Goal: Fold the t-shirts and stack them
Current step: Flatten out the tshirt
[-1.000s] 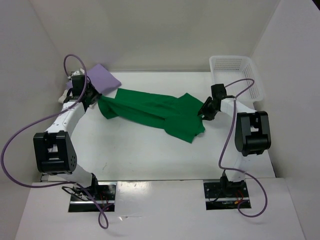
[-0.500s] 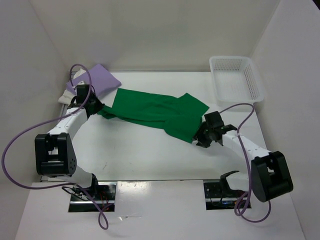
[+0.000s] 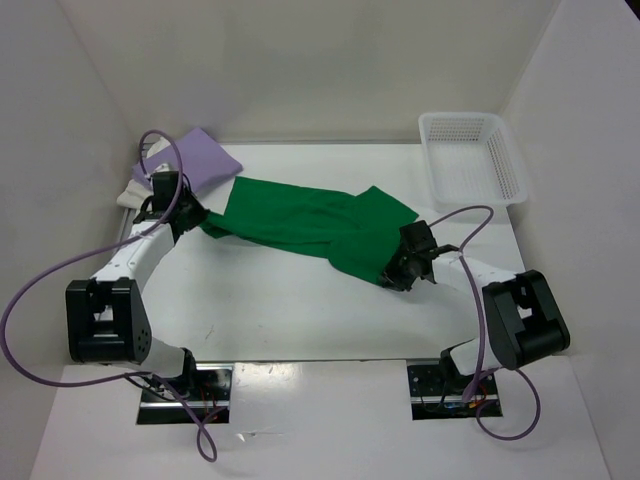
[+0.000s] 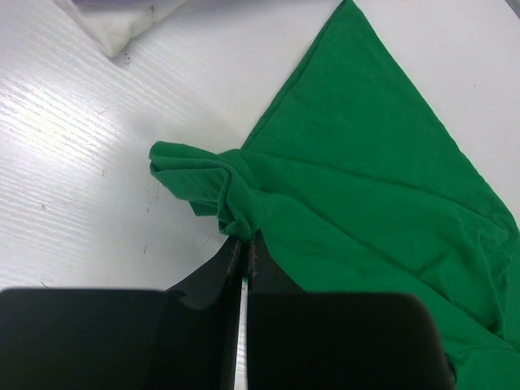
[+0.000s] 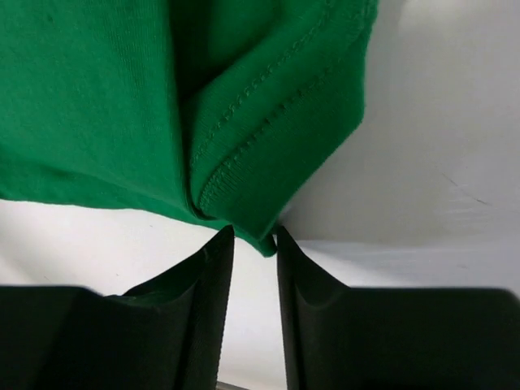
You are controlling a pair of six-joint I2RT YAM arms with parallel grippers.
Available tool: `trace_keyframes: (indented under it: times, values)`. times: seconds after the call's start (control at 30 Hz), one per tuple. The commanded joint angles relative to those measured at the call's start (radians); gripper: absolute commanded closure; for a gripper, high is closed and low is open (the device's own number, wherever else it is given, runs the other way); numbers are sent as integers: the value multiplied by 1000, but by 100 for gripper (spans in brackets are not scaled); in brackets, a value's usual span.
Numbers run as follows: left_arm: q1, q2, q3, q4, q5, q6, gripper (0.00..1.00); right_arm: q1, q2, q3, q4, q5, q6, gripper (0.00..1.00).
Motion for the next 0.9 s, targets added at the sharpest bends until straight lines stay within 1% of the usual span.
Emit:
trace_keyframes:
  times: [0.0,0.03,0.13,0.27,0.3,0.4,0.43,0.47,0.5,0.53,0.73,0.77,0.8,0.83,0.87]
  values:
    - [-3,-48,-13,16,-17,8,99,19,37,-1,20,69,-7,67]
    - [-3,-48,-22,7,-18,8,99,19,37,8,20,69,2,73]
    - [-3,-61,-31,-2,-39,8,99,19,19,8,20,87,2,81]
    - [-3,-82,-31,-25,-62,-1,98,19,6,8,1,98,2,87]
    - [-3,-91,-31,-25,-76,-1,95,19,-3,8,-8,113,11,87]
    - [-3,-113,-41,-67,-100,-1,82,19,-14,8,-19,126,11,91]
    - [-3,-113,-41,-79,-111,-1,76,19,-14,8,-19,126,11,91]
    - [-3,-113,-41,-100,-111,-1,61,19,-14,8,-19,126,11,91]
    - [-3,-124,-31,-113,-134,-1,61,19,-14,8,-19,126,20,92]
    - [-3,-133,-16,-146,-146,-1,64,19,-24,8,-19,126,20,92]
    - [-13,-142,12,-173,-146,8,62,19,-34,8,-28,135,30,95]
    - [-13,-142,12,-173,-146,8,60,19,-34,8,-37,135,30,95]
    - [-13,-142,-5,-173,-159,8,56,19,-34,8,-37,135,30,95]
    - [-13,-142,-14,-173,-169,-10,48,19,-34,18,-48,135,30,95]
    - [-13,-142,-14,-173,-169,-10,46,19,-47,18,-48,147,30,95]
